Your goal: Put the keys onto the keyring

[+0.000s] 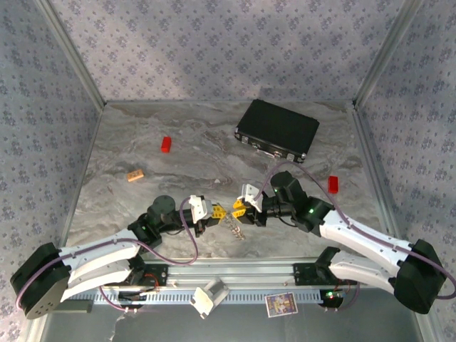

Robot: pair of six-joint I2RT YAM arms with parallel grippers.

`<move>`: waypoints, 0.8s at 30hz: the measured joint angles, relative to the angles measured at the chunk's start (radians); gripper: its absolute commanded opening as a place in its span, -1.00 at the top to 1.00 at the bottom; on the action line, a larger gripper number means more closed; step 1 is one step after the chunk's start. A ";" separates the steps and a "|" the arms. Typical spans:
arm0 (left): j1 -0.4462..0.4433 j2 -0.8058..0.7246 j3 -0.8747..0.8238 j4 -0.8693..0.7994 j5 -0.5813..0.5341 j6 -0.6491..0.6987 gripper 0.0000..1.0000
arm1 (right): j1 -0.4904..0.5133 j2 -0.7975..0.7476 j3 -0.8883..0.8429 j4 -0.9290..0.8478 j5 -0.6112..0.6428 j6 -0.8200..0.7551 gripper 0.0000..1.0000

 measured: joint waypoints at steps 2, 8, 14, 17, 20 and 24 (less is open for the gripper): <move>0.000 0.000 0.000 0.000 0.000 0.000 1.00 | 0.000 0.006 0.000 0.000 -0.002 0.000 0.52; 0.000 -0.001 0.000 0.000 0.000 0.000 1.00 | 0.002 0.021 0.002 -0.006 -0.003 0.004 0.80; 0.000 -0.001 0.000 0.000 -0.004 0.000 1.00 | 0.002 0.021 0.005 -0.015 -0.003 -0.002 1.00; 0.000 -0.001 0.000 0.000 -0.004 0.000 1.00 | 0.002 0.028 0.008 -0.022 -0.002 -0.002 1.00; 0.000 -0.001 0.000 -0.001 -0.004 0.000 1.00 | 0.005 0.056 0.015 -0.024 -0.002 -0.005 1.00; 0.000 -0.001 0.000 -0.003 -0.003 0.001 1.00 | 0.015 0.082 0.019 -0.033 0.002 -0.008 1.00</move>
